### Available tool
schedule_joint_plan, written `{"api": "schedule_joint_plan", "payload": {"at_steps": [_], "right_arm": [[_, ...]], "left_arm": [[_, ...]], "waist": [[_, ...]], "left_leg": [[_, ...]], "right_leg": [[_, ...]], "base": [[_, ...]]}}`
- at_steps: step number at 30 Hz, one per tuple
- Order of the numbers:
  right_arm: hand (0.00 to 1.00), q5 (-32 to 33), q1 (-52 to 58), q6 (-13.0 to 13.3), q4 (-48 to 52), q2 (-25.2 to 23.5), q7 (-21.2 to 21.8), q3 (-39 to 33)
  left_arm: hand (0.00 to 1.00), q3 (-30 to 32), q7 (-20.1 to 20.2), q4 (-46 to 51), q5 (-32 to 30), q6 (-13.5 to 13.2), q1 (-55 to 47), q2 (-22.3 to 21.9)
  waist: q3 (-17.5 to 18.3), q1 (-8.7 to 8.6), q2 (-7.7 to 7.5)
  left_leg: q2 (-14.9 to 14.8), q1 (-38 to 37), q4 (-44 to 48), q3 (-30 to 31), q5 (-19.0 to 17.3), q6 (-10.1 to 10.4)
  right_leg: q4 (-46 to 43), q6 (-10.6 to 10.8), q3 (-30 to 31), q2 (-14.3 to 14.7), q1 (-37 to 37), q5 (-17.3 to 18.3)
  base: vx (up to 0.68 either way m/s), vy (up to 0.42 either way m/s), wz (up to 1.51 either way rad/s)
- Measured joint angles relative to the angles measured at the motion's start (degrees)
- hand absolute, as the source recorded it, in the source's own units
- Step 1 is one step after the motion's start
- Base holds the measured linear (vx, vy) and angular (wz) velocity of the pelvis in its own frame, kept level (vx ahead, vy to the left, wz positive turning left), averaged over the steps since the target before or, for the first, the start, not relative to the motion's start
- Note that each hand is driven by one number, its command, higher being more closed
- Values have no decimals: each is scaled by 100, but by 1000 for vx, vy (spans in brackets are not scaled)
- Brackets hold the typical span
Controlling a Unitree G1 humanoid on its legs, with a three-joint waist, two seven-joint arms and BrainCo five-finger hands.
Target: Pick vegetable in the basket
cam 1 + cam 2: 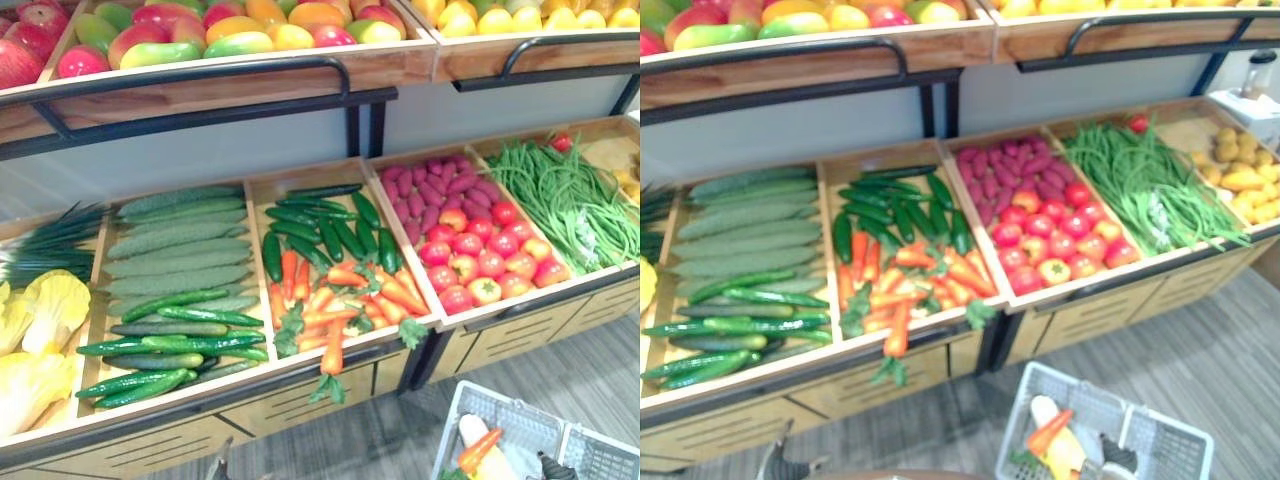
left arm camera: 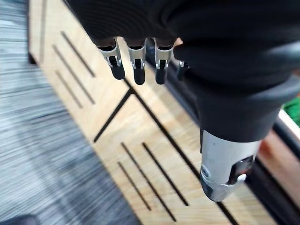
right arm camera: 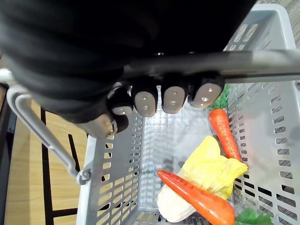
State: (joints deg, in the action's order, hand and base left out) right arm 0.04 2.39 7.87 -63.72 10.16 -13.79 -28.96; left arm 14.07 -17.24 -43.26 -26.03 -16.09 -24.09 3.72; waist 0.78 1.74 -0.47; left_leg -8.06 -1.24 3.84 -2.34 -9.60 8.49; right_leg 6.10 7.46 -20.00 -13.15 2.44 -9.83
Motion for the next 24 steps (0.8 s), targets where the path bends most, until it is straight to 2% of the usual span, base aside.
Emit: {"api": "schedule_joint_plan", "payload": {"at_steps": [2, 3, 5, 7, 12, 14, 18, 20, 24], "right_arm": [[100, -2, -6, 0, -2, -1, 0, -56], [100, -6, -18, -4, -14, -3, 1, -183], [100, -10, -40, -15, -23, 4, 1, -313], [100, -15, -130, -34, -62, 7, 6, -400], [100, -17, -377, -120, -248, 16, 100, -425], [100, -16, -364, -174, -257, 15, 204, -424], [100, -14, -337, -211, -263, 12, 301, -413], [100, -9, -319, -219, -269, 8, 308, -381], [100, 12, -207, -226, -270, -12, 328, -367]], "left_arm": [[0, 353, -13, -595, 4, 145, 188, -38], [0, 673, -13, -1063, 103, 336, 351, -48], [0, 919, 10, -1427, 193, 562, 458, -50], [0, 1003, 191, -1555, 574, 679, 460, -52], [0, 1052, 826, -1732, 802, 816, 660, 117], [0, 940, 954, -1774, 802, 899, 861, 152], [0, 621, 1023, -1786, 715, 903, 994, 143], [0, 517, 1016, -1835, 670, 915, 1062, 139], [0, 382, 1012, -1859, 603, 935, 1082, 151]], "waist": [[2, -8, -2], [1, -26, -2], [0, -31, -3], [-3, -39, -6], [-13, -166, -17], [-23, -180, -5], [-31, -215, 5], [-43, -307, 15], [-67, -319, 36]], "left_leg": [[0, -8, -37, -21, 11, 3], [1, -21, -85, -36, 30, 5], [0, -70, -116, -69, 31, 6], [1, -187, -177, -187, 37, 7], [11, -221, -174, -368, 30, 14], [-8, -307, -188, -491, 13, 27], [-75, -434, -145, -703, -113, 47], [-105, -535, -155, -847, -162, 68], [-205, -713, 53, -1175, -364, 108]], "right_leg": [[1, 0, 34, 0, 31, 0], [2, 0, 46, 1, 47, 0], [2, 12, 89, 7, 48, -3], [2, 16, 201, 18, 48, -6], [1, 24, 405, 33, 153, -16], [1, 24, 499, 71, 150, -16], [1, 14, 726, 165, 150, -10], [1, 2, 851, 219, 149, 1], [-4, 1, 1157, 364, 123, 2]], "base": [[8, -7, -6], [13, -6, -3], [24, -2, -9], [25, 2, -25], [6, 2, -18], [5, -10, -24], [3, -15, -36], [16, -10, -30], [47, -2, -43]]}}
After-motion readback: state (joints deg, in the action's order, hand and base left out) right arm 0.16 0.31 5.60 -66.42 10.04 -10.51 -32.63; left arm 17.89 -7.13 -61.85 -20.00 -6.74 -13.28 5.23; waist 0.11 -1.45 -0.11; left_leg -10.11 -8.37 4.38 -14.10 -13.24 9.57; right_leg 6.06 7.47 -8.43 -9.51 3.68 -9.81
